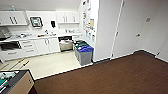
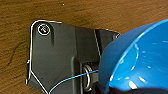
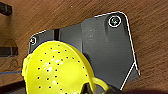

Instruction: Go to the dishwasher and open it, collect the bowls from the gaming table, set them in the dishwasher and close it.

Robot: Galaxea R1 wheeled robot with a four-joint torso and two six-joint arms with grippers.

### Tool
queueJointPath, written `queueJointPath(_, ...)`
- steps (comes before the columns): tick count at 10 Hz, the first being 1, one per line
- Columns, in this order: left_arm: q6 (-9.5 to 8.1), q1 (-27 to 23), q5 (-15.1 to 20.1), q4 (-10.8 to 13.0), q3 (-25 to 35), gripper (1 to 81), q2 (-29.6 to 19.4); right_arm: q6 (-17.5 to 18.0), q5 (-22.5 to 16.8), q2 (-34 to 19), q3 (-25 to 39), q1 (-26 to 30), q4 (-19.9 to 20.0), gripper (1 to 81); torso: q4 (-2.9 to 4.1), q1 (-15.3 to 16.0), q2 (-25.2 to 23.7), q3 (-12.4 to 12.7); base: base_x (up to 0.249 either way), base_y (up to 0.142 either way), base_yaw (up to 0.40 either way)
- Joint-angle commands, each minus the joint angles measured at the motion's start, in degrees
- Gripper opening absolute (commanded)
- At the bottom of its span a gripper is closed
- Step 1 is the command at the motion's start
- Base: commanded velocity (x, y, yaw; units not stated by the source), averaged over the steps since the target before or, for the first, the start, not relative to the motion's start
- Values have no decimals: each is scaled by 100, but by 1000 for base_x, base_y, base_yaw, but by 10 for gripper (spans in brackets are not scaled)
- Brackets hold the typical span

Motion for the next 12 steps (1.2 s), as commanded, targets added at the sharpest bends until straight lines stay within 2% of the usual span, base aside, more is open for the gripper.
queueJointPath(1, 21, -248, 76, -8, 46, 10, -148, -14, -196, -87, 13, 236, -70, 10, 0, -2, 0, 0, 144, 0, 0)
queueJointPath(12, 21, -240, 67, -8, 46, 10, -174, -14, -196, -69, 13, 244, -79, 10, 0, -9, 0, 0, 145, 0, 0)
